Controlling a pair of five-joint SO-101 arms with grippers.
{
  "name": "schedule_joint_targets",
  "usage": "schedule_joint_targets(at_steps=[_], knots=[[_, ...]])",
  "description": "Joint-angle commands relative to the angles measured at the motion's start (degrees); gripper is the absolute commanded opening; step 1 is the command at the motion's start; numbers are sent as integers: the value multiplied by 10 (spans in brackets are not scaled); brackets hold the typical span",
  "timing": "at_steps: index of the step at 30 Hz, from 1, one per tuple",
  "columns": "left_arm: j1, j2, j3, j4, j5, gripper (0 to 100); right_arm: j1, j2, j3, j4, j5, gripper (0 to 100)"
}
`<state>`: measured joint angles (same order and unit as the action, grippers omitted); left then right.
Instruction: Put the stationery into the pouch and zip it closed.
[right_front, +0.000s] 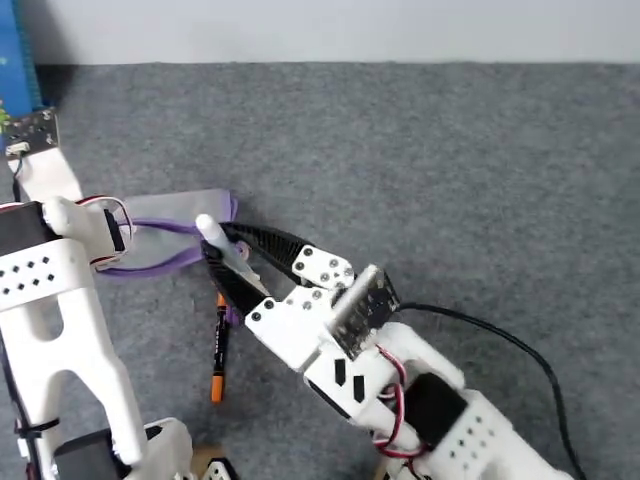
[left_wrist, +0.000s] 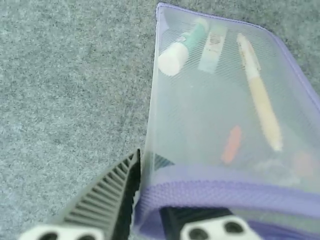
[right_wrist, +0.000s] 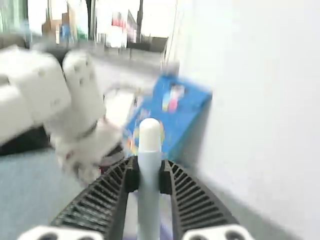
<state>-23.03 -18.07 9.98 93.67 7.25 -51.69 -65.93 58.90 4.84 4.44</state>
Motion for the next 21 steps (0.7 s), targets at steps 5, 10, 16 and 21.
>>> schedule_joint_targets(at_steps=[5, 10, 16, 21], knots=[[-4, 7, 29, -40, -1, 12, -5, -3, 62, -301, -5, 7], [-4, 4, 29, -40, -1, 12, -5, 12, 63, -356, -6, 7], [-4, 4, 29, -39, -1, 12, -4, 138, 59, -480, 6, 7], [-4, 4, 29, -39, -1, 12, -5, 277, 49, -599, 53, 7]])
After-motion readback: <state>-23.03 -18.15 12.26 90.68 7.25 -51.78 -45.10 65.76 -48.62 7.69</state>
